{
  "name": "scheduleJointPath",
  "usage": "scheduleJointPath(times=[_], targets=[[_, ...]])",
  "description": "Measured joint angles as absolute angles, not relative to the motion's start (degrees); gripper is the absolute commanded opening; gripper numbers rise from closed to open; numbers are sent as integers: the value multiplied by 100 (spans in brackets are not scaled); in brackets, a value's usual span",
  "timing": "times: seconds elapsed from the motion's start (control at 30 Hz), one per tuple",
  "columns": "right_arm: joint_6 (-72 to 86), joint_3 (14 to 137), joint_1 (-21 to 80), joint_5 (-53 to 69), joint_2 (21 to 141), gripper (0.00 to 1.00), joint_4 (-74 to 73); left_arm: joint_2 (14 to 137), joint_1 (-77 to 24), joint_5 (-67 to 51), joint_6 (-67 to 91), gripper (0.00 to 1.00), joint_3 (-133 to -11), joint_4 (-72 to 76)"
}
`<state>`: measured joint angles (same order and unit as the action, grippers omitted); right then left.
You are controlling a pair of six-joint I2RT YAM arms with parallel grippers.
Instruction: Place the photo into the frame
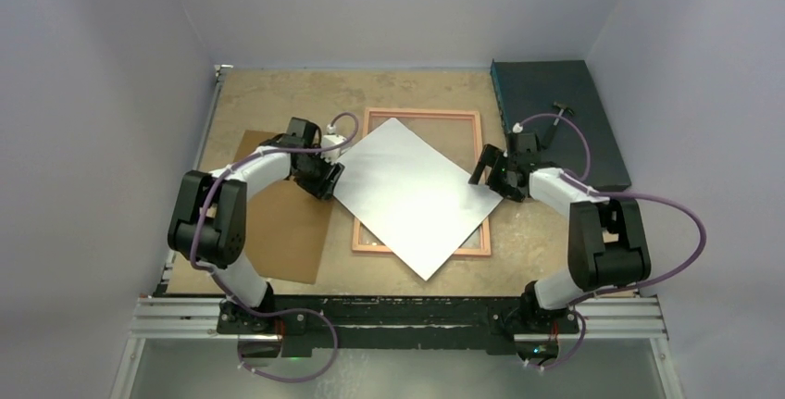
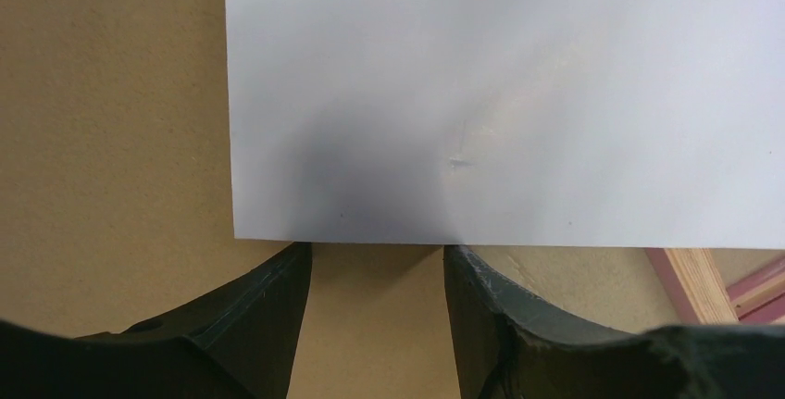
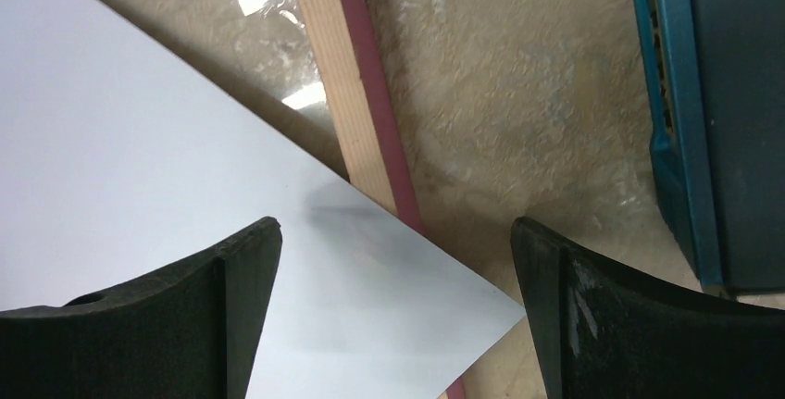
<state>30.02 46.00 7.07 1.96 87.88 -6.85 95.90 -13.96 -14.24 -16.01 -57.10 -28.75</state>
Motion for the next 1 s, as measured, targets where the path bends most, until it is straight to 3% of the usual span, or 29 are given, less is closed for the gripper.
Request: scheduleJointPath(times=[0.53, 1.0], targets=[[3100, 3824, 707, 836, 7234, 89, -674, 10189, -1522, -1197, -1450, 52, -6331, -2617], [3326, 3835, 707, 91, 7094, 90, -1002, 10309, -1544, -810, -1452, 51, -6519, -2613]])
